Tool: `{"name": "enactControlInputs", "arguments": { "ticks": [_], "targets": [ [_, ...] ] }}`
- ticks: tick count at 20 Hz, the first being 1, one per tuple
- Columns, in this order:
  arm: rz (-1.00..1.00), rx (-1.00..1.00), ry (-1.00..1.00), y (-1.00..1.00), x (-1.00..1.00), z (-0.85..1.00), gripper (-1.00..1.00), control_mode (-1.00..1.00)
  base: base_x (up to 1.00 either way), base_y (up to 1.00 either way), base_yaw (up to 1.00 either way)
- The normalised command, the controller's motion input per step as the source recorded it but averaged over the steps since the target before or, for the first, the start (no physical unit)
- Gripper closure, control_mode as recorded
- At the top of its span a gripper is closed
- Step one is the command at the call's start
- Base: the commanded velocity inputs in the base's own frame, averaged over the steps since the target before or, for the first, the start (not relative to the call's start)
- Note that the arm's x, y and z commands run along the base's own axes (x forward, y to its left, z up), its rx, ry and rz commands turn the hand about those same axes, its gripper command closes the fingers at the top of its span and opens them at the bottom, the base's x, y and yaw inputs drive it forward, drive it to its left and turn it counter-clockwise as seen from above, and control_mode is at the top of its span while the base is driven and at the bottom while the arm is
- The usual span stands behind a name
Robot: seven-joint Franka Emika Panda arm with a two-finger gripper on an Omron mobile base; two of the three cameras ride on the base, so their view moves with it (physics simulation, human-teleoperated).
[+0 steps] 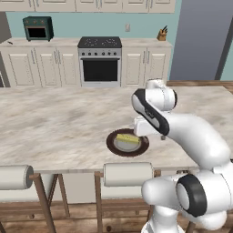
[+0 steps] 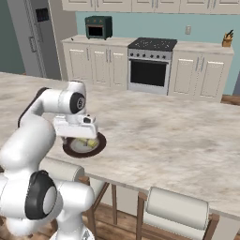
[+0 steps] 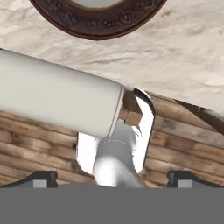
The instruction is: Retrieve the butter from the fridge and place it on a plate on the dining table. Then retrieve the butter knife by the fridge and place it near the plate.
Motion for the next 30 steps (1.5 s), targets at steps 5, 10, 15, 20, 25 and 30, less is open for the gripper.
{"name": "enactControlInputs", "arguments": {
  "ticks": [5, 10, 15, 20, 25, 30],
  "targets": [
    [-0.33, -0.16, -0.21, 0.0, -0.84, 0.16, -1.0, -1.0, 0.0, 0.0, 0.0],
    [-0.34, -0.18, -0.17, 0.0, -0.7, 0.03, -1.0, -1.0, 0.0, 0.0, 0.0],
    [-0.17, -0.08, -0.2, -0.03, -0.32, 0.26, -1.0, -1.0, 0.0, 0.0, 0.0],
    [0.03, 0.04, -0.04, -0.14, -0.02, 0.33, -1.0, -1.0, 0.0, 0.0, 0.0],
    [0.1, 0.01, 0.07, -0.12, 0.0, 0.42, -1.0, -1.0, 0.0, 0.0, 0.0],
    [0.12, -0.05, 0.18, 0.0, 0.0, 0.37, -1.0, -1.0, 0.0, 0.0, 0.0]
  ]
}}
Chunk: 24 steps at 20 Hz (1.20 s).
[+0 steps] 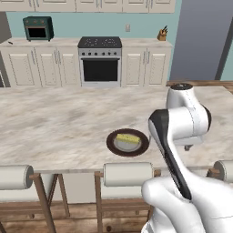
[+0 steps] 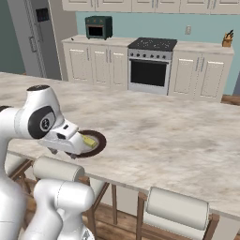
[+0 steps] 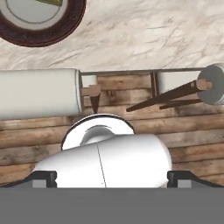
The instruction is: Retrieve the butter from the fridge and place it on a plate on the dining table. Then retrieve the butter knife by the fridge and place it near the plate.
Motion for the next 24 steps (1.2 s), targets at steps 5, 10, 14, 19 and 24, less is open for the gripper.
{"name": "enactControlInputs", "arguments": {
  "ticks": [5, 10, 14, 19, 24],
  "targets": [
    [0.12, 0.0, 0.09, 0.0, 0.0, 0.02, -1.0, -1.0, 0.0, 0.0, 0.0],
    [0.0, 0.0, 0.0, 0.0, 0.0, 0.0, -1.0, -1.0, 0.0, 0.0, 0.0],
    [-0.01, 0.0, 0.0, 0.0, -0.34, -0.03, -1.0, -1.0, 0.0, 0.0, 0.0],
    [-0.01, 0.0, 0.0, -0.01, -0.18, -0.03, -1.0, 1.0, -0.8, -0.22, -0.11],
    [0.0, 0.0, 0.0, 0.0, 0.0, 0.0, -1.0, 1.0, -1.0, -0.51, -0.18]
  ]
}}
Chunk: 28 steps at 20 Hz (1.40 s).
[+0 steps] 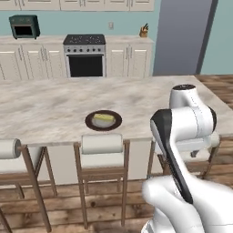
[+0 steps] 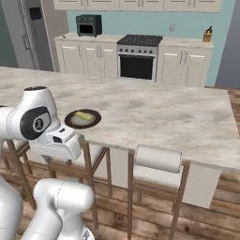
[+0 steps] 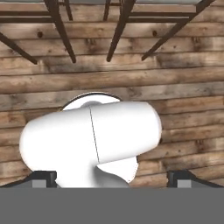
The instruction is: Retrieve the butter from the fridge and place it on a plate on the dining table. Then retrieve the butter knife by the fridge and place it near the plate.
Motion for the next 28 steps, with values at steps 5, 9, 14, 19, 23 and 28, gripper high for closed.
{"name": "enactControlInputs", "arguments": {
  "ticks": [5, 9, 14, 19, 23, 28],
  "targets": [
    [0.0, 0.0, 0.0, 0.0, 0.0, 0.0, -1.0, 1.0, -0.4, -0.93, -0.11],
    [0.0, 0.0, 0.0, 0.0, 0.0, 0.0, -1.0, 1.0, -0.28, -1.0, -0.13],
    [0.0, 0.0, 0.0, 0.0, 0.0, 0.0, -1.0, 1.0, -0.27, -1.0, -0.18],
    [0.0, 0.0, 0.0, 0.0, 0.0, 0.0, -1.0, 1.0, -0.11, -1.0, -0.2],
    [0.0, 0.0, 0.0, 0.0, 0.0, 0.0, -1.0, 1.0, 0.01, -1.0, -0.16],
    [0.0, 0.0, 0.0, 0.0, 0.0, 0.0, -1.0, 1.0, 0.09, -1.0, -0.16]
  ]
}}
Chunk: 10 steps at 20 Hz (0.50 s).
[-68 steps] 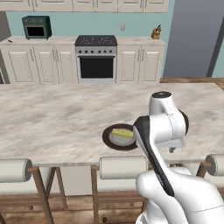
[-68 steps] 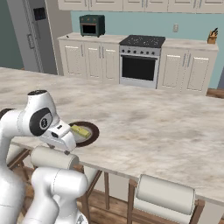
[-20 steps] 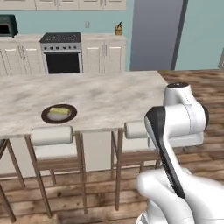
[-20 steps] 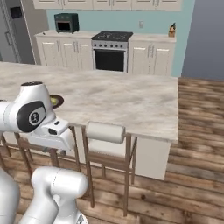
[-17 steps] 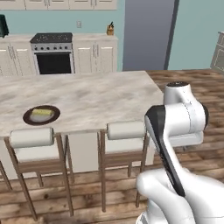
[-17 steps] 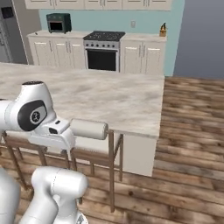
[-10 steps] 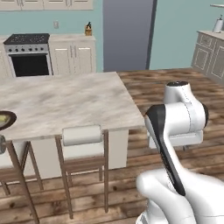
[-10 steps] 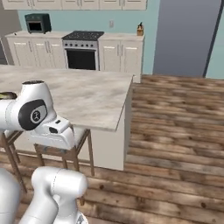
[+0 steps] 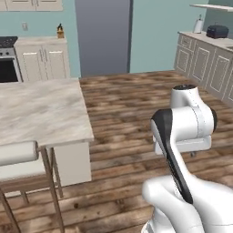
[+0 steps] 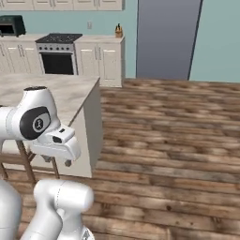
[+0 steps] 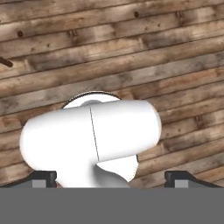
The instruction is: Retrieve the butter from the fridge and place it on a plate on the dining table. Then retrieve the butter knife by the fridge and place it near the plate.
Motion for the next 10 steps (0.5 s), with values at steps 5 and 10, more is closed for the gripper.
{"name": "enactControlInputs", "arguments": {
  "ticks": [5, 10],
  "targets": [
    [0.0, 0.0, 0.0, 0.0, 0.0, 0.0, -1.0, 1.0, 0.26, -1.0, -0.18],
    [0.0, 0.0, 0.0, 0.0, 0.0, 0.0, -1.0, 1.0, 0.54, -1.0, -0.21]
  ]
}}
